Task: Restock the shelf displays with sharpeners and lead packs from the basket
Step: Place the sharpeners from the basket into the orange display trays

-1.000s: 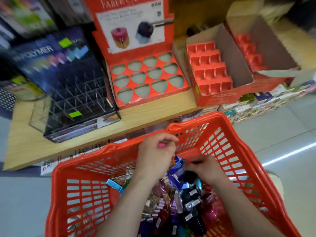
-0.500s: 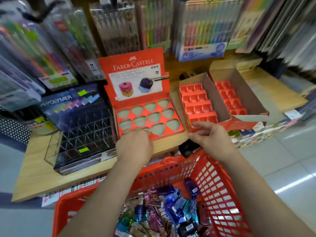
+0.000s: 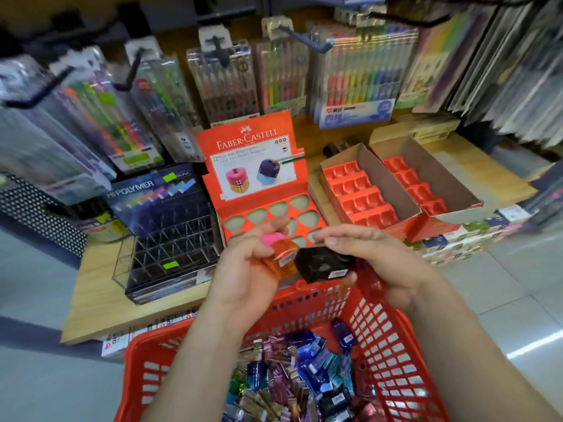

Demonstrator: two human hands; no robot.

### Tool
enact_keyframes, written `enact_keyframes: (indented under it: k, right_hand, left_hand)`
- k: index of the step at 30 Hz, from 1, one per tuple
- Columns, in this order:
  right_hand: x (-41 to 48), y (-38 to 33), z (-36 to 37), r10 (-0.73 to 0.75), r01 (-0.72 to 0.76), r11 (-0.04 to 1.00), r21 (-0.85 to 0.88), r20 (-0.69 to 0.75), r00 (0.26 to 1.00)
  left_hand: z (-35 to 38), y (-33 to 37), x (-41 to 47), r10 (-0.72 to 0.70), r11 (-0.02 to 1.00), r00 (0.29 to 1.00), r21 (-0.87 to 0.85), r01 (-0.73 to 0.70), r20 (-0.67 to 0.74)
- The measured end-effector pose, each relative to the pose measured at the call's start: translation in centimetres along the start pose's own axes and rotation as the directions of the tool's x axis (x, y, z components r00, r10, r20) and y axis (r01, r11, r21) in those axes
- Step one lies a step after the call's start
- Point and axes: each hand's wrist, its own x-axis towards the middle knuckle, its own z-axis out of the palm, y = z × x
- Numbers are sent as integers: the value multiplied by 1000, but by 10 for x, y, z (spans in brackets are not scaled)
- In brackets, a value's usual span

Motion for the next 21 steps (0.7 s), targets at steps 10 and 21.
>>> enact_keyframes:
  k: [10, 21]
  right_hand:
    - [10, 28, 59, 125, -145, 842, 520, 74, 989]
    - [39, 44, 38, 218, -199, 843, 500, 20, 976]
  left_hand:
    - [-1, 21, -40, 386, 690, 919, 635, -348, 85]
    - [-9, -14, 2, 435, -4, 840, 934, -358, 324]
